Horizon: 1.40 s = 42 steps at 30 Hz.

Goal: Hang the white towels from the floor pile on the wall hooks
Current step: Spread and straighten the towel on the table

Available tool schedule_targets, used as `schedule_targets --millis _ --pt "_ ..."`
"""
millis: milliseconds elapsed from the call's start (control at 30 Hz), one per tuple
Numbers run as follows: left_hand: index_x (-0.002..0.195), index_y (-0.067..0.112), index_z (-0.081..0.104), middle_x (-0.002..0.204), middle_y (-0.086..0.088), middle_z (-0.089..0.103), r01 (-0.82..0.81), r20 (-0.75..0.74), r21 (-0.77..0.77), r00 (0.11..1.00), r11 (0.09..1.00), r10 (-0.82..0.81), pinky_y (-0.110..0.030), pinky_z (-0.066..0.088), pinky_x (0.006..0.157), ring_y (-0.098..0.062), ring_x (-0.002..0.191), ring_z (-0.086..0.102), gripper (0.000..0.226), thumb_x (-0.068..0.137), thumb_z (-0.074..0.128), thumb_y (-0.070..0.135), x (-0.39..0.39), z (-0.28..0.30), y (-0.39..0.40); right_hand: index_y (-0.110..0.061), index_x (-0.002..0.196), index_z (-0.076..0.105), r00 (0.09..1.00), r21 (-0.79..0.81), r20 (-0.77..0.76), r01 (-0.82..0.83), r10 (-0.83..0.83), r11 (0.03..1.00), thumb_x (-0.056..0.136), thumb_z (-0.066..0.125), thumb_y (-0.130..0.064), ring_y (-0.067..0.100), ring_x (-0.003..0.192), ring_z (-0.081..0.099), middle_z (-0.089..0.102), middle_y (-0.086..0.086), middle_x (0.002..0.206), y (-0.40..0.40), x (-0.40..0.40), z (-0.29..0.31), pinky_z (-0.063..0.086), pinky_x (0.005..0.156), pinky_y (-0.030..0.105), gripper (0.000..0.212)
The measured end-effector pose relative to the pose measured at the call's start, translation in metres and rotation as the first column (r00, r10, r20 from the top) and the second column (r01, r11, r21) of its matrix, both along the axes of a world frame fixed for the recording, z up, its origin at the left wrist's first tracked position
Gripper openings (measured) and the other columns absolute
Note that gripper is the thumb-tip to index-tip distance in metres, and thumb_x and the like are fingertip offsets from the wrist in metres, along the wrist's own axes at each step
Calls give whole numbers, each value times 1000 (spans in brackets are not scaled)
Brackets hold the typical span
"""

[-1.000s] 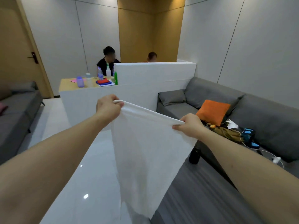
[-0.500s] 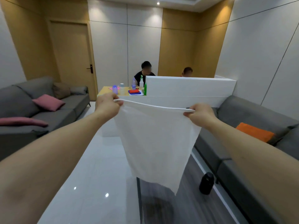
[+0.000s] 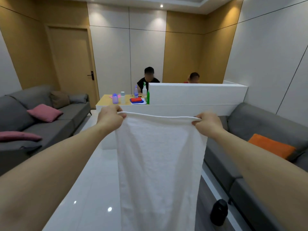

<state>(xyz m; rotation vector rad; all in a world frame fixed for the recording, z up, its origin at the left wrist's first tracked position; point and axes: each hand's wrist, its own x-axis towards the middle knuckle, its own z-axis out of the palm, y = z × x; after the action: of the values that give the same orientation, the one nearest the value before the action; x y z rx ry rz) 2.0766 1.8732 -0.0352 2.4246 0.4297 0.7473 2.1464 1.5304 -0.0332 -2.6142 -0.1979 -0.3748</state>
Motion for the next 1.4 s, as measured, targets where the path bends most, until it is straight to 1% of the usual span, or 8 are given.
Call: schedule_targets --millis 167,267,367,567,700,800,1067,1400 --pt "86 25 66 85 -1 59 -2 -22 6 1000 1000 2 -30 39 68 -22 83 54 7 88 66 32 69 -8 16 -21 78 71 999 -36 15 42 -42 998 92 63 -32 21 69 59 66 1 74 20 68 -6 57 67 37 20" --pt "88 26 67 87 -2 59 -10 -16 18 1000 1000 10 -29 39 69 -23 84 53 8 88 66 34 96 -8 23 -22 80 72 996 -6 58 61 -60 998 93 61 -24 15 68 54 63 -2 74 29 98 -3 44 59 26 17" --pt "90 25 66 87 -2 57 -25 24 43 999 999 24 -30 37 70 -22 82 49 9 89 66 34 108 0 24 -19 79 73 991 8 107 80 -81 997 92 56 -14 18 69 55 65 1 76 35 111 4 50 63 30 21" --pt "83 27 65 85 3 61 -24 125 65 992 998 16 -25 32 63 -17 80 51 7 88 68 30 95 18 1 -21 91 75 967 47 245 54 -64 997 91 53 -10 23 77 54 69 2 86 10 98 17 44 65 29 25" --pt "81 27 65 86 1 63 -32 107 67 994 997 25 -28 34 69 -19 84 53 8 88 67 31 53 9 -34 -21 90 75 969 68 247 -10 -8 998 88 50 -5 25 79 58 70 2 86 -26 64 7 52 69 33 29" --pt "81 28 64 81 4 61 -59 64 74 996 996 54 -28 34 67 -17 80 51 10 89 67 33 10 -17 -71 -25 97 75 978 73 205 -49 33 996 89 51 -8 26 83 60 70 1 87 -65 31 -20 46 67 30 31" --pt "73 32 63 70 13 60 -100 -190 -16 977 995 95 -25 36 60 -11 70 56 14 86 68 33 -105 -158 -166 -25 97 77 993 -12 -79 -92 91 996 83 52 -3 32 84 63 73 9 91 -166 -79 -152 55 75 42 35" --pt "82 27 70 70 10 62 -25 -485 -100 874 995 -27 -19 34 51 -7 66 55 7 89 68 30 -265 -309 -253 -25 109 75 915 -66 -402 -61 29 996 87 51 -2 29 85 65 73 8 98 -257 -249 -317 55 72 40 40"
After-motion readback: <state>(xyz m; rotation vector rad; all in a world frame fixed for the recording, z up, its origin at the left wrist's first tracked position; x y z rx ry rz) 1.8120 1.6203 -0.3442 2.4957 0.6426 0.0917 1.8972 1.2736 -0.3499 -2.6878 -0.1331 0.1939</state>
